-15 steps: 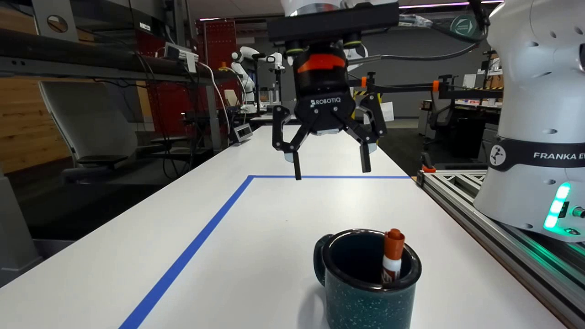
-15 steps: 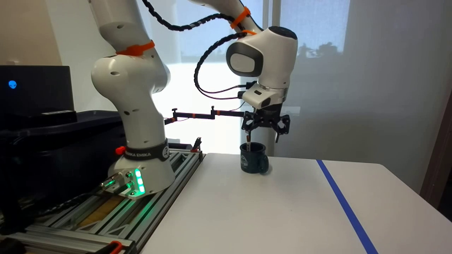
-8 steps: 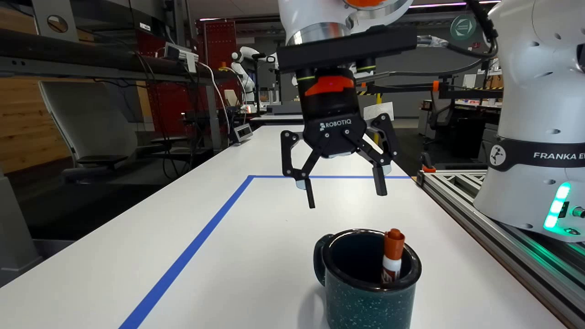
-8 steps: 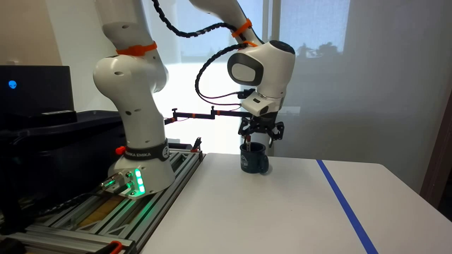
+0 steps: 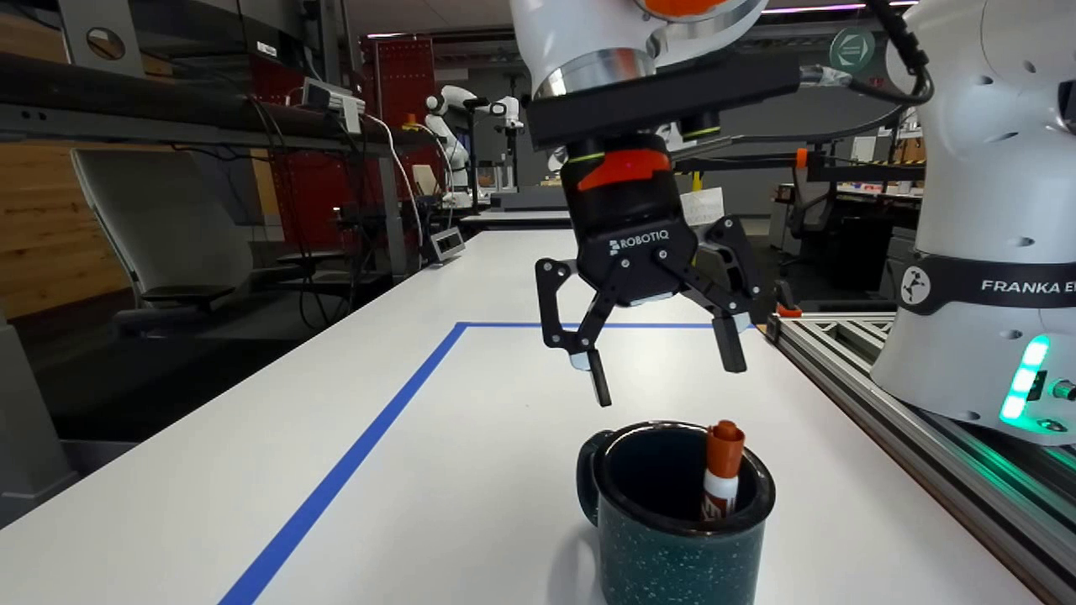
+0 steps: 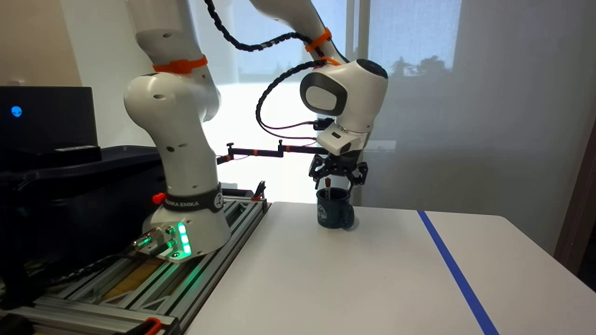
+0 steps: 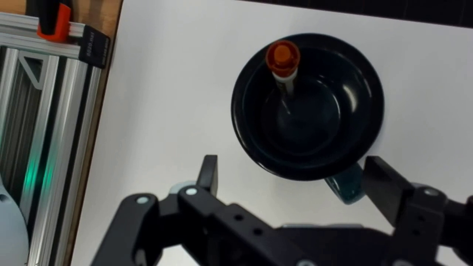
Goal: Put the marker on the table
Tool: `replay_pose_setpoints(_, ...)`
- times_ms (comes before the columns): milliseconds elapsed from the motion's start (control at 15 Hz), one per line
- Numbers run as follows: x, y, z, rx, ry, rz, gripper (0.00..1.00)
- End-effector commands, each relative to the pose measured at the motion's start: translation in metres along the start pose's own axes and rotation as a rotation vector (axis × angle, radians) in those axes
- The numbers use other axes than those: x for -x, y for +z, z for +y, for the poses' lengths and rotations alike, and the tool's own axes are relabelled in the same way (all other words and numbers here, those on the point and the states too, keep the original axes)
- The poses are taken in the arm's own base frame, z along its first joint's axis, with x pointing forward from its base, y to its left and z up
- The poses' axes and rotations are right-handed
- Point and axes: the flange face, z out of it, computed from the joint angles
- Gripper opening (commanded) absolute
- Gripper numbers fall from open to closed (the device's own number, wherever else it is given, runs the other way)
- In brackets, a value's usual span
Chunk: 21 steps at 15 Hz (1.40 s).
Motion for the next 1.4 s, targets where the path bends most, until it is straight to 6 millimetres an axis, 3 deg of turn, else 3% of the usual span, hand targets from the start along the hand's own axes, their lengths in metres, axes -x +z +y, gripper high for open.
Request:
replay_pose_setpoints(0, 0.012, -0.001, 0.004, 0.019, -0.029, -0.049, 1.0)
replay_pose_setpoints(1333, 0.033, 0.027, 0.007, 0.003, -0.072, -0.178, 1.0)
